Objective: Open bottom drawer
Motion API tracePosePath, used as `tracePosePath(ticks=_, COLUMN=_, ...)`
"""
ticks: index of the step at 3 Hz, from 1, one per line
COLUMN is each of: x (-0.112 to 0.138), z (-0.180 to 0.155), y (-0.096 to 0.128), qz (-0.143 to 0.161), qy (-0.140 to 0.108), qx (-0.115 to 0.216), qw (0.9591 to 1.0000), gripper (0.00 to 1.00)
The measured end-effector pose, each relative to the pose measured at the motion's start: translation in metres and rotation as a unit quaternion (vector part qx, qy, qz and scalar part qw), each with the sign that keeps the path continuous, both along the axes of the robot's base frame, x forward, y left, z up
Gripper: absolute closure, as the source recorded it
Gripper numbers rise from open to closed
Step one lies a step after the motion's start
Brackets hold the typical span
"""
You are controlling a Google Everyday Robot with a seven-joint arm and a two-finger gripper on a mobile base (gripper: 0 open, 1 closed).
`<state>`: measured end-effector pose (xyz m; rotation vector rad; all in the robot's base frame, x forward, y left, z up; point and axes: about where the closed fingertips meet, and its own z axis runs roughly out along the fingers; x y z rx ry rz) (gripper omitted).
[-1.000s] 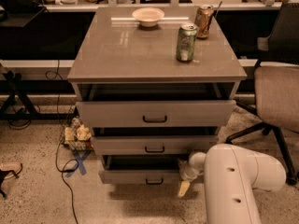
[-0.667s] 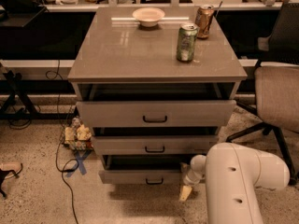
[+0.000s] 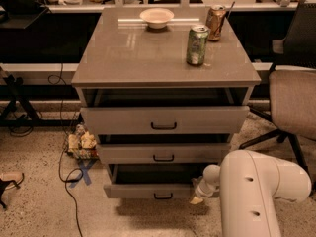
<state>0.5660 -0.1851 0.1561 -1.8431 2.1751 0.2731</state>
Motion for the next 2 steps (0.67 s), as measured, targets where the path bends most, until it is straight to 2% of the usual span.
tracePosePath(ticks=2, x=0.0, z=0.0042, y=0.0, qz=0.0, qy=0.0, qx=0.0, qw=1.0, gripper=0.96)
